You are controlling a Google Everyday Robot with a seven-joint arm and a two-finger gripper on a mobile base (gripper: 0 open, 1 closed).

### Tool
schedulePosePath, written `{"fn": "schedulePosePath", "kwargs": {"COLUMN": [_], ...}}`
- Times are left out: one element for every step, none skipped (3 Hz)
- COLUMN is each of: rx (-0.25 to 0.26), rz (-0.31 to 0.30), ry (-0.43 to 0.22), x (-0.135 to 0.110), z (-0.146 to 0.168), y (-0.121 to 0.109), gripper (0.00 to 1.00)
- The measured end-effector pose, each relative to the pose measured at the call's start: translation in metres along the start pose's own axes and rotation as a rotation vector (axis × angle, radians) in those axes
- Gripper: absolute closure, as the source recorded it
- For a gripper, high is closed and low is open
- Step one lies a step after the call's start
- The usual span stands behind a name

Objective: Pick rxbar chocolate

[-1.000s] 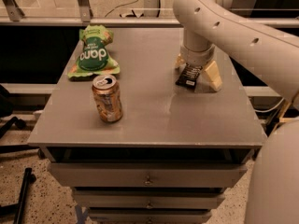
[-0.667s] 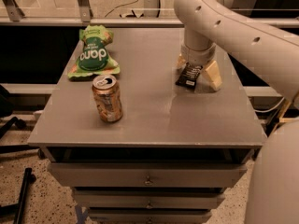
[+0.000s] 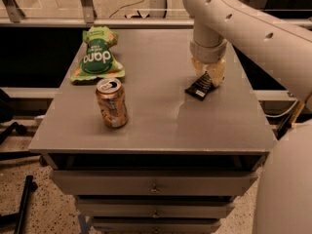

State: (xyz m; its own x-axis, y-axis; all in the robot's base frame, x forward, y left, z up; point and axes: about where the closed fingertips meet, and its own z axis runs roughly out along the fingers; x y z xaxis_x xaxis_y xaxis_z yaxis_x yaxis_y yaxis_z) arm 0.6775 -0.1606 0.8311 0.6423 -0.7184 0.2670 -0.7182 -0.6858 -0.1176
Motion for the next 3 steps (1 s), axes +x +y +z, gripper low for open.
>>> {"fn": "schedulePosePath", "kwargs": {"rx": [0.000, 0.032, 0.124], "rz": [0.000, 0.015, 0.057], "ry": [0.000, -0.014, -0.079], "x": [0.000, 0.007, 0.024], "z": [-0.001, -0.016, -0.054], "y": [0.000, 0.002, 0.009], "gripper": [1.00, 1.00, 1.00]}}
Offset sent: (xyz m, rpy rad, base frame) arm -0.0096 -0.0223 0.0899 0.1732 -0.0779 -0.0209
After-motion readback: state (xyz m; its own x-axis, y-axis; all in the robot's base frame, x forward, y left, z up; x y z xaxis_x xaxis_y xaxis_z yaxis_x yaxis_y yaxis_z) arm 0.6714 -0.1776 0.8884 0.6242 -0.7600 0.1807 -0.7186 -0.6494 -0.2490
